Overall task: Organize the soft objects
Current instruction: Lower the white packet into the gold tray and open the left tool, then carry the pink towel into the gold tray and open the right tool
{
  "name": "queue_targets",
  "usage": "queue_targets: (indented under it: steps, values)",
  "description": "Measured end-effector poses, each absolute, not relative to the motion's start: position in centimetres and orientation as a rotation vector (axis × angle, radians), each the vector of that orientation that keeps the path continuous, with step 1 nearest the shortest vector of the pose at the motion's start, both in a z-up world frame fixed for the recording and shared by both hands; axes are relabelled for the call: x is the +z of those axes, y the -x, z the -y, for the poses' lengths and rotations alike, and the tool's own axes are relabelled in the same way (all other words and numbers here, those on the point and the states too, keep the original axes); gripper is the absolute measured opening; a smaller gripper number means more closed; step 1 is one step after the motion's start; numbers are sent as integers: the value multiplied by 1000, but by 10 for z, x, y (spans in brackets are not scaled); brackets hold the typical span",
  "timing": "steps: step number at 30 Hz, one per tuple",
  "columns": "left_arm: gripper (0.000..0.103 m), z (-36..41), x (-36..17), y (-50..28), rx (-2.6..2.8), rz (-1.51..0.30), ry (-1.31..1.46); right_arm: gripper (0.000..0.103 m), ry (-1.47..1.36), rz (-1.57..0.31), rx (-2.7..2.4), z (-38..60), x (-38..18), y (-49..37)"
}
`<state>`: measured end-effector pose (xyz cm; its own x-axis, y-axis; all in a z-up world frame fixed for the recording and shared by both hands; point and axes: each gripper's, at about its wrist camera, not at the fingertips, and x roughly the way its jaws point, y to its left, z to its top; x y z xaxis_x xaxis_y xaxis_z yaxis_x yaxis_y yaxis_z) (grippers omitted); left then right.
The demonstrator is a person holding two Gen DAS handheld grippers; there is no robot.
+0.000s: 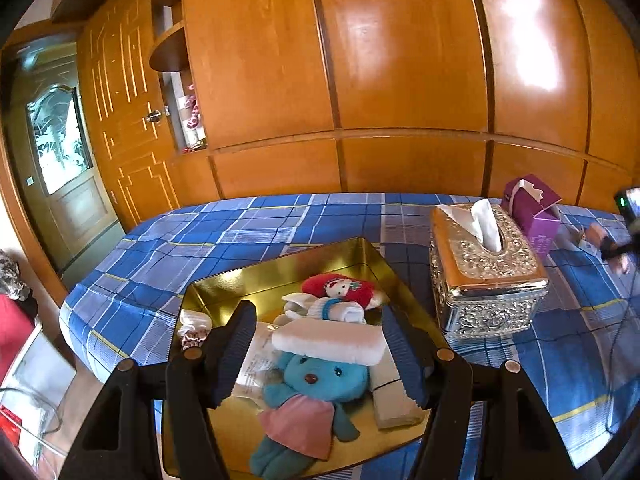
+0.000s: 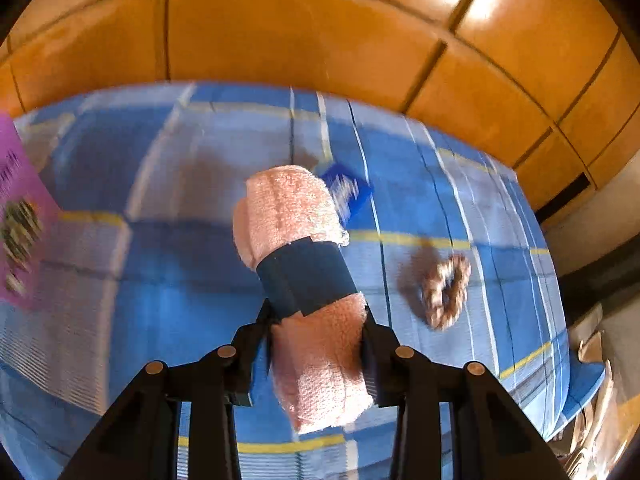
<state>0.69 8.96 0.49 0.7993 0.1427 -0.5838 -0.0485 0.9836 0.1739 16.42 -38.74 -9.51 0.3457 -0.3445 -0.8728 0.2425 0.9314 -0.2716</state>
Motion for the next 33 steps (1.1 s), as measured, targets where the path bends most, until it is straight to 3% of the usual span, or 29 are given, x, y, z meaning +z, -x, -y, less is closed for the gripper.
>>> queue_targets:
  steps: [9,18,25,33]
  values:
    - [66,-83,3,-5,83,-633,-169,37,136,-952,-242,325,8,-221]
    - [66,-82,1,-2,76,-636,-173,37,230,-741,139,183,80,-222]
    - [66,-93,-2,0,103,-643,-170,37,302,-735,474,76,62,-182]
    - [66,-156,-6,3,274,-673,-78,37,282,-926,709,-6,-8,-147]
